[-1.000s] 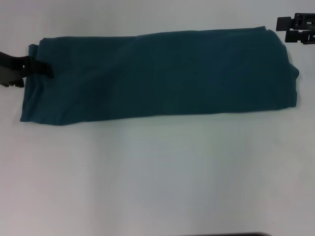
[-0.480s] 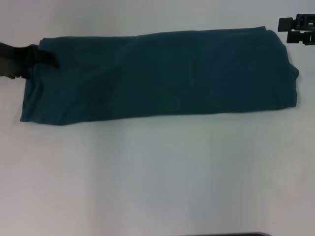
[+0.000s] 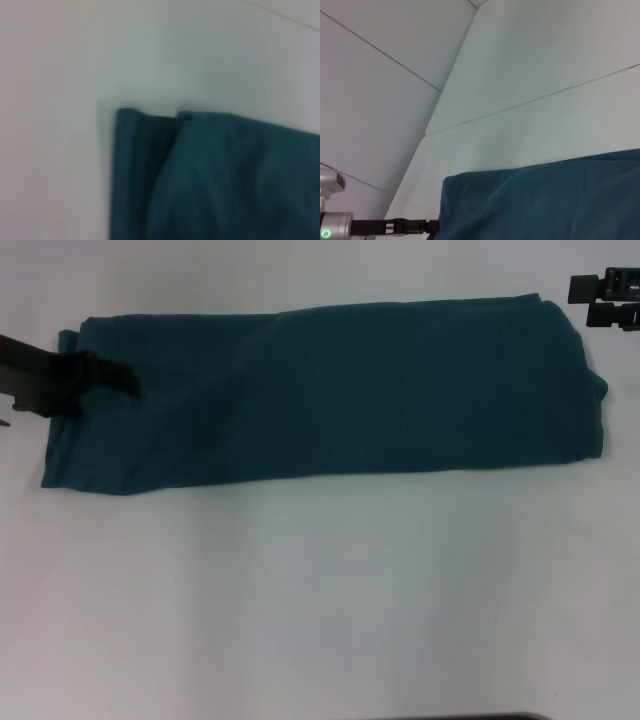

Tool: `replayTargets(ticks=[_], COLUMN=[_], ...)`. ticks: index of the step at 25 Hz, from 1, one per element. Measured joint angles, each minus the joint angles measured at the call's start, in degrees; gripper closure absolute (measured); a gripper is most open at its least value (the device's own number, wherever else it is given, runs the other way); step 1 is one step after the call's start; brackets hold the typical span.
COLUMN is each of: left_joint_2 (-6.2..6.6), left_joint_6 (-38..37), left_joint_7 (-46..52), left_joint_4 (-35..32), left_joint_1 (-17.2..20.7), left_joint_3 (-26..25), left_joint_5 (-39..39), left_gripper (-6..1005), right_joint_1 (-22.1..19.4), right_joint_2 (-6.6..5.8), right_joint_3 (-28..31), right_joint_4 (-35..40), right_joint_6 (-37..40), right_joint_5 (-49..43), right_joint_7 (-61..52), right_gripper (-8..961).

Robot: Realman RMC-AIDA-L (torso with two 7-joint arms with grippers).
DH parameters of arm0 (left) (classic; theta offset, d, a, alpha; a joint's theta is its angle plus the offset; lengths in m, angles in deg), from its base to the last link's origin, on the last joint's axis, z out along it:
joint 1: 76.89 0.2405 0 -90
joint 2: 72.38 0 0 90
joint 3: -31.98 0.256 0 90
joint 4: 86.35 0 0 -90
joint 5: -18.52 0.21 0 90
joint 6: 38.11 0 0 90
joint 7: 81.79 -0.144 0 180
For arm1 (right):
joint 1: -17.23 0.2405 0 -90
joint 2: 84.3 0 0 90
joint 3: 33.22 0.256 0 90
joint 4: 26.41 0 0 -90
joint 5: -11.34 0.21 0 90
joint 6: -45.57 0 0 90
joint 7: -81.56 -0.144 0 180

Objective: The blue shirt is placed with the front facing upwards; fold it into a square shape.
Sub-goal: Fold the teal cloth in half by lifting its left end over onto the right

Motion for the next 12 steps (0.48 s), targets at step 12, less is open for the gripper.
replayTargets(ticks=[12], left_joint_2=[0.47], left_joint_6=[1.7], left_joint_7=[0.5], left_joint_4=[-0.3], left_joint_1=[0.1], left_joint_3=[-0.6], left_joint_5=[2.0], left_gripper=[92], right_joint_1=[0.0], right_joint_2=[-0.09], right_joint_3=[0.2], right_joint_4=[0.0], right_joint_6=[0.2], right_joint_5=[0.2], right_joint_7=[0.0], right_gripper=[57])
